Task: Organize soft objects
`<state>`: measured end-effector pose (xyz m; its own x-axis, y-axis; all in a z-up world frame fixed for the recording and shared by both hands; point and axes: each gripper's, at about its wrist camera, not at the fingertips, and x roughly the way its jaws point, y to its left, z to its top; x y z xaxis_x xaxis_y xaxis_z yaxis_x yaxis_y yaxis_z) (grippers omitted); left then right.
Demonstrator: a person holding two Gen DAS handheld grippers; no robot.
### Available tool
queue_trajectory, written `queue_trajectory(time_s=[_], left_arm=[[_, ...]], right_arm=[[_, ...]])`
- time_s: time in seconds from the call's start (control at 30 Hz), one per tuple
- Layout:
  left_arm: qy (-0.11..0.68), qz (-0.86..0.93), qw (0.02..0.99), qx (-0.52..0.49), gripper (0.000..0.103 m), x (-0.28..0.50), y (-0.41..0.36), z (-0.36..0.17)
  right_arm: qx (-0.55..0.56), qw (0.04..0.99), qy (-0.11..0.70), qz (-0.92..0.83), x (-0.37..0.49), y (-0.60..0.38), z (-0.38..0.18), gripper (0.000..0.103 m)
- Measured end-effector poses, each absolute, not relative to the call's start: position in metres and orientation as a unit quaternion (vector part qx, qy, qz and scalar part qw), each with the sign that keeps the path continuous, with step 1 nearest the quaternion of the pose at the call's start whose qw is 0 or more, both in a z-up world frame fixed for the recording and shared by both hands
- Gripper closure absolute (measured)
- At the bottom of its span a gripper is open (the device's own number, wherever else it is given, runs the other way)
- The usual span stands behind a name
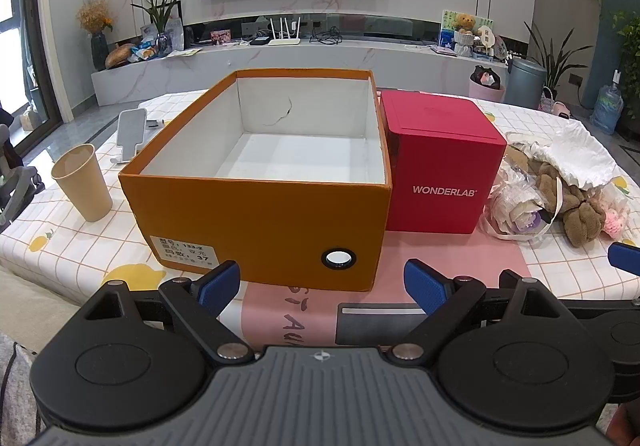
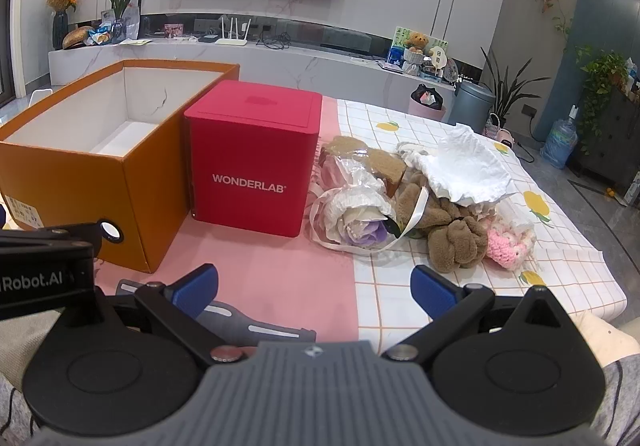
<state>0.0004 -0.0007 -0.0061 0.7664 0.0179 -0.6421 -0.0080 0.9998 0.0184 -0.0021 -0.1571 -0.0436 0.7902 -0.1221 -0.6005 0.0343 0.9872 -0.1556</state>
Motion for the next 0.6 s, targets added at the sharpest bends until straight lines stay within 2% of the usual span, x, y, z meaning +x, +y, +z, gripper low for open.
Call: queue_trajectory(time_s=[0.6], left_arm=[[0.315,-0.009,0.949,0.009,0.0,-0.003,-0.017,0.012]], right_arm=[[-0.039,0.951,0.302,-0.058,-0.004,-0.171,-0.035,0.003]])
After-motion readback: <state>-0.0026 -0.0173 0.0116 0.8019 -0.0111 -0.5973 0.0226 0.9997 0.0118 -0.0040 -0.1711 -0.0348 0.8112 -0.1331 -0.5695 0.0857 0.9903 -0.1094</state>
